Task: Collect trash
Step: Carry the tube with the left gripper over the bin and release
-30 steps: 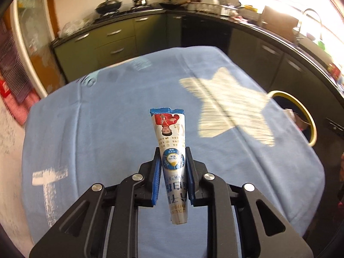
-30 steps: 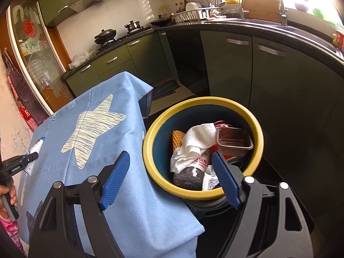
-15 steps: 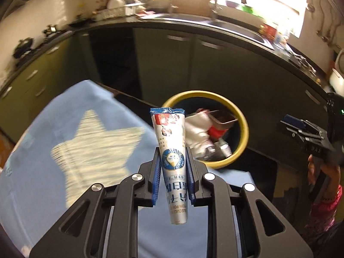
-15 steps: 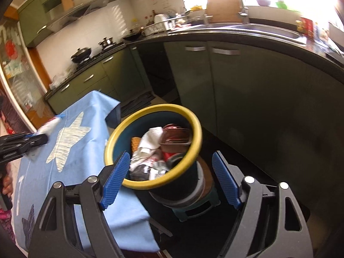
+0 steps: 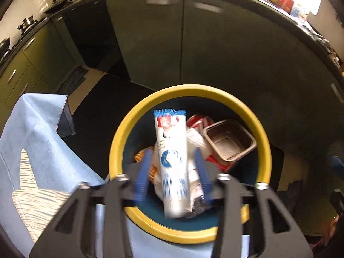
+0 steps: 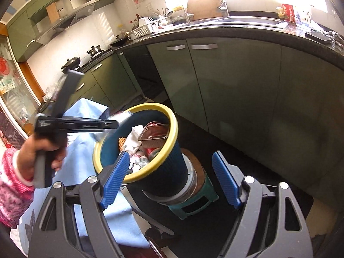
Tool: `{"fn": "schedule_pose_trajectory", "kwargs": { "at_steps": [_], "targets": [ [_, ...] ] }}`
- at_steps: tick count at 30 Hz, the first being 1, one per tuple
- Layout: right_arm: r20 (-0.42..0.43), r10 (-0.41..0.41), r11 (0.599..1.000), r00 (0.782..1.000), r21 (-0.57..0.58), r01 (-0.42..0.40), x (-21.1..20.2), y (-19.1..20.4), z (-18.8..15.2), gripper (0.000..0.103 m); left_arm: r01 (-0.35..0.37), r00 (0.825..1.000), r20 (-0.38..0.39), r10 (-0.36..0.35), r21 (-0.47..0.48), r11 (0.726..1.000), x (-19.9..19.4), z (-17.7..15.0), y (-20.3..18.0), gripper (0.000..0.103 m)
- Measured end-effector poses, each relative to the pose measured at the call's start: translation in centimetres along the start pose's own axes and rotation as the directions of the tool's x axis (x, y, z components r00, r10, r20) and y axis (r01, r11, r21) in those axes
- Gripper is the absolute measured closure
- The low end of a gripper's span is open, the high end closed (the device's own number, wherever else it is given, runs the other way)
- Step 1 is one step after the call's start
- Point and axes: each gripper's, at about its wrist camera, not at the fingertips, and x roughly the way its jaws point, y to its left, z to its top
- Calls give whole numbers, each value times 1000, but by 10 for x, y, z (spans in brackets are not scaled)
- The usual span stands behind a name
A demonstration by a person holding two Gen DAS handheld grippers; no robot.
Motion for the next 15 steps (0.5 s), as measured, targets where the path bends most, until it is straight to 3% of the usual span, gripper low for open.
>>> {"fn": "schedule_pose_trajectory", "kwargs": {
  "at_steps": [3, 7, 10, 15],
  "targets": [
    [3, 10, 1000, 1000, -14, -10, -2, 4, 0, 28, -18, 999, 35, 20, -31, 999, -16, -9, 17, 31],
    [6, 27, 999, 1000, -21, -27, -4, 13, 0, 28, -19, 995, 98, 26, -73, 997, -55, -32, 41, 27],
    [0, 42, 998, 999, -40, -42, -4, 21, -2, 27, 1, 986, 164, 16, -108, 994, -89, -56, 52, 15],
    [-11, 62, 994, 998, -90, -63, -10, 41, -6, 24, -24, 948, 310, 72, -155, 988, -166, -131, 69, 5]
  ]
}}
